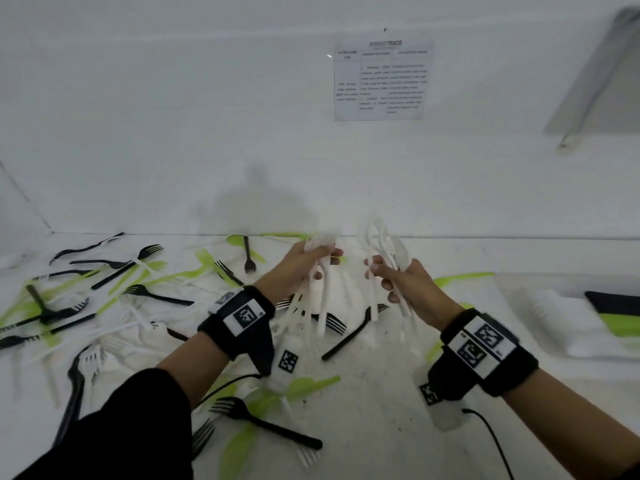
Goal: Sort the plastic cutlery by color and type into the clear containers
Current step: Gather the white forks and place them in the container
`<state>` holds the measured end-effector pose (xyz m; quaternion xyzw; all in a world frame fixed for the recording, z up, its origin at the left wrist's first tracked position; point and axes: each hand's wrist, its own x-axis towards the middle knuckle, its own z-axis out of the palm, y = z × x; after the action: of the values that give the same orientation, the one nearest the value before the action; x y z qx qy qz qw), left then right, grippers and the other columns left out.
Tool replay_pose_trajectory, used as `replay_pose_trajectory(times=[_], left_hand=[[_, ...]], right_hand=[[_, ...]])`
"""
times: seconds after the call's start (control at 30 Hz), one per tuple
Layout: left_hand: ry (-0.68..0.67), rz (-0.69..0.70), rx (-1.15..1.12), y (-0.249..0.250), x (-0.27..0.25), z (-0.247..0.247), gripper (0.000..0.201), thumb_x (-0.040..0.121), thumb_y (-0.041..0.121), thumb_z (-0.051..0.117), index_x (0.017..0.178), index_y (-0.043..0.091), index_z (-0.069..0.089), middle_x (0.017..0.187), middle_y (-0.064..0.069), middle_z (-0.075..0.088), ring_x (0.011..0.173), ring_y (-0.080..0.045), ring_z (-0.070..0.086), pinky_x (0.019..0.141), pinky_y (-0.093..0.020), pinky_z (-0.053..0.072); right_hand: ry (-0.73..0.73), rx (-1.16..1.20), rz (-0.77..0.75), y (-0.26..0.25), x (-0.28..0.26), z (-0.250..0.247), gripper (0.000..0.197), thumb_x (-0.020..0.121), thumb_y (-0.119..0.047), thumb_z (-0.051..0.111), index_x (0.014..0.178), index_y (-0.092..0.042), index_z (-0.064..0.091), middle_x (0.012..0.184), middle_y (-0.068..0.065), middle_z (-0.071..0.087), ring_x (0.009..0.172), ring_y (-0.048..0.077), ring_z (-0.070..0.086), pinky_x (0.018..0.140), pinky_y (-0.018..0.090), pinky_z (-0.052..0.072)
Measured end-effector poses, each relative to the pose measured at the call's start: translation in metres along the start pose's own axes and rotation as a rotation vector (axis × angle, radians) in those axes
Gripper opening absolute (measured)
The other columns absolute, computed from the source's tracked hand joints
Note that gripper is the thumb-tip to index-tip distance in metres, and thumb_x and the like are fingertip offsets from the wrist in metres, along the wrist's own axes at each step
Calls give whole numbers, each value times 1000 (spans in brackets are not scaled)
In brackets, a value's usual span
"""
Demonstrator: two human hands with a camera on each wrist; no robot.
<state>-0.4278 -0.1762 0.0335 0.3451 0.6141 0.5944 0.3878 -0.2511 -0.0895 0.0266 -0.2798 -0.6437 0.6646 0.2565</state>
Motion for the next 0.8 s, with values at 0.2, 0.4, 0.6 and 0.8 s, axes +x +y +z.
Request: replay_pose_trajectory(times=[0.2,0.4,0.6,0.8], left_hand=[[-31,-82,-261,-12,-14,47,34,96,32,44,84,6,63,67,-1,70,61,-12,67,56,-23,55],[-78,-192,-358,-24,-27,55,24,94,23,53,92,2,63,81,-10,70,70,-19,69,59,-30,57],[-52,-195,-421,-38,-34,53,19,92,14,56,101,-2,61,92,-17,64,74,-23,68,65,-34,59],[49,-202,-456,-42,-36,56,18,91,0,53,73,3,56,54,-4,62,48,-13,62,45,-22,50]], right_hand=[[83,-169,-33,18,-27,14,5,86,-12,65,82,-13,62,44,-15,53,38,-2,44,37,13,32],[43,-201,55,32,-46,7,6,85,-15,67,84,-12,62,64,-1,57,42,1,42,38,16,31],[92,-70,76,38,-60,9,24,80,-20,73,66,-14,54,44,-12,41,45,9,28,38,18,25],[72,-255,-65,40,-65,25,17,72,-23,80,68,-15,65,46,-12,52,38,2,41,39,13,32]])
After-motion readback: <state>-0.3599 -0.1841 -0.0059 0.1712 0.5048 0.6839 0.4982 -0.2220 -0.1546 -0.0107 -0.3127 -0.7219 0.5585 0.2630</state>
